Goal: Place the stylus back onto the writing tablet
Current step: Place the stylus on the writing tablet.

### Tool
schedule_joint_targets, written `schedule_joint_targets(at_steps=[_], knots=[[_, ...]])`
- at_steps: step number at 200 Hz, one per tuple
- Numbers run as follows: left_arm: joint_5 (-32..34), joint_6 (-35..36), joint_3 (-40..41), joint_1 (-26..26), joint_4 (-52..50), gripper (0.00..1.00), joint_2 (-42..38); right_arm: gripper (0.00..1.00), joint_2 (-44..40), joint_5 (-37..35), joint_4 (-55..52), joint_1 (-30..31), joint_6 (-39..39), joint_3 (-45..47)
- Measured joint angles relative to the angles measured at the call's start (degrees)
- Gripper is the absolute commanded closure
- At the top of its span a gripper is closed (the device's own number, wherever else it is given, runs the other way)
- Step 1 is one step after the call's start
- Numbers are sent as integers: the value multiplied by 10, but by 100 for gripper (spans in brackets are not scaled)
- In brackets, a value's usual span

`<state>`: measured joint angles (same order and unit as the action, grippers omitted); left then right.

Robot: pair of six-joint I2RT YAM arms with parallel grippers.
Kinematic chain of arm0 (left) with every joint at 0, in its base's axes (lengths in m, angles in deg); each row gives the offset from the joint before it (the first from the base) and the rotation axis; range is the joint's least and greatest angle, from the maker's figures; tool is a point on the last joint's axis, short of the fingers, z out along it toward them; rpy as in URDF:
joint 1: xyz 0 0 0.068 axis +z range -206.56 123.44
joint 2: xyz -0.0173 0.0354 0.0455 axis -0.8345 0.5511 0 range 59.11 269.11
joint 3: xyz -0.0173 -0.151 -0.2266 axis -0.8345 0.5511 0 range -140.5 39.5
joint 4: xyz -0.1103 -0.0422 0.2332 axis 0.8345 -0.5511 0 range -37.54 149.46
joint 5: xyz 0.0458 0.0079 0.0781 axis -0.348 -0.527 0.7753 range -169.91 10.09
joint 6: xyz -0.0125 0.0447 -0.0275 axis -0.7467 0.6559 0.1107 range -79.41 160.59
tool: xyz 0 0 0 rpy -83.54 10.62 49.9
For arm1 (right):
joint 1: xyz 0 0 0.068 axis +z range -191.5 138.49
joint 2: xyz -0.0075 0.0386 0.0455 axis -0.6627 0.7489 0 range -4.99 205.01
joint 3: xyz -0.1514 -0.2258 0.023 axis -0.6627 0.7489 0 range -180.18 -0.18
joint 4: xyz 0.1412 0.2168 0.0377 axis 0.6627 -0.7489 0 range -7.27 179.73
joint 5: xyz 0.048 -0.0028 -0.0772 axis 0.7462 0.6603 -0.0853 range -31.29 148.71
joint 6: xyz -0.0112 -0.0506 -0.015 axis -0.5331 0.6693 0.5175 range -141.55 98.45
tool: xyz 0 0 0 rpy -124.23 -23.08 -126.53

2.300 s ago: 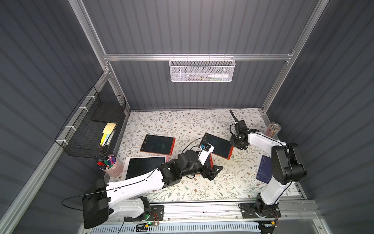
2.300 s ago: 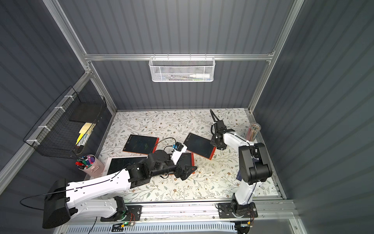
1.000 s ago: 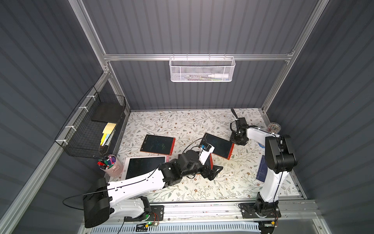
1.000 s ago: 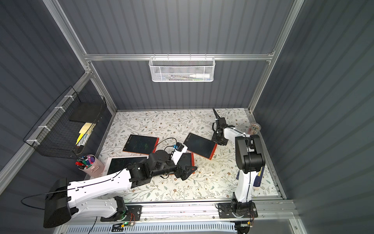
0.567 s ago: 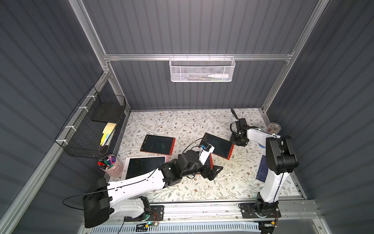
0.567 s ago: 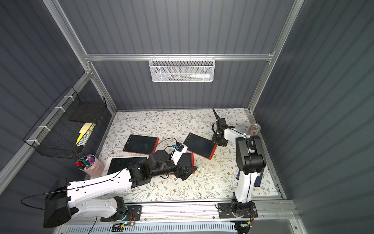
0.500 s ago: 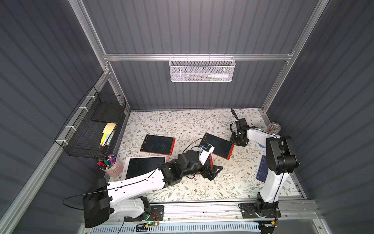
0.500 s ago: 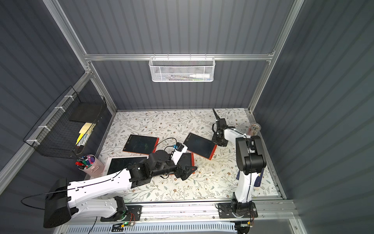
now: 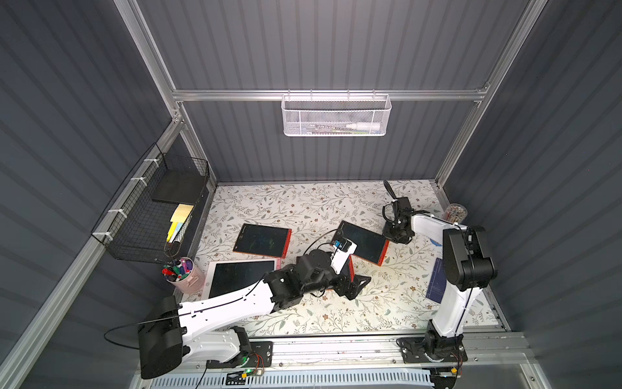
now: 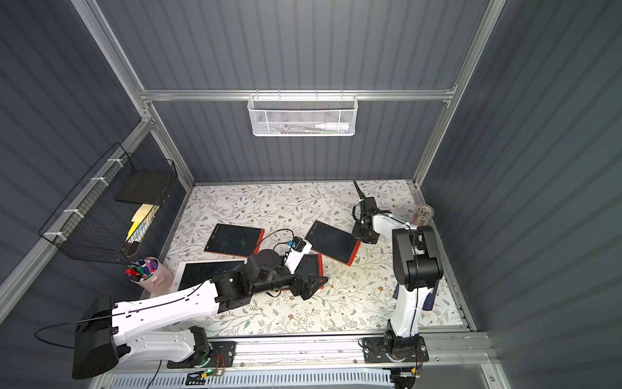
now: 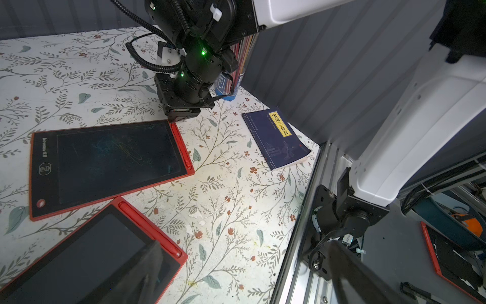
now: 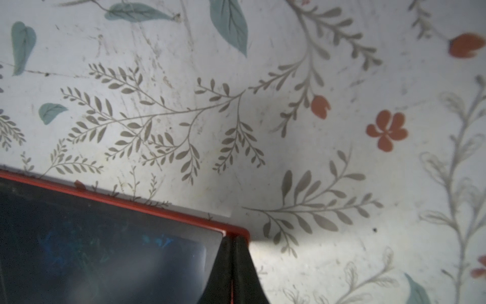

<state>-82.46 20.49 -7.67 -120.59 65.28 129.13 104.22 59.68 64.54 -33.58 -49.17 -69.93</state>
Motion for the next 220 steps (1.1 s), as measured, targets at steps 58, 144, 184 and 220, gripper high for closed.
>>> schedule_joint_targets(at_steps=[58, 144, 184, 220], knots=[[0, 0, 0, 0, 0, 1, 0, 92, -32, -6, -2, 0, 3, 4], [0, 0, 0, 0, -2, 1, 0, 99, -76, -3, -17, 32, 5, 35], [0, 0, 0, 0, -2, 1, 0, 100, -76, -12, -34, 50, 4, 48], [0, 0, 0, 0, -2, 1, 0, 100, -75, -24, -44, 52, 4, 49]])
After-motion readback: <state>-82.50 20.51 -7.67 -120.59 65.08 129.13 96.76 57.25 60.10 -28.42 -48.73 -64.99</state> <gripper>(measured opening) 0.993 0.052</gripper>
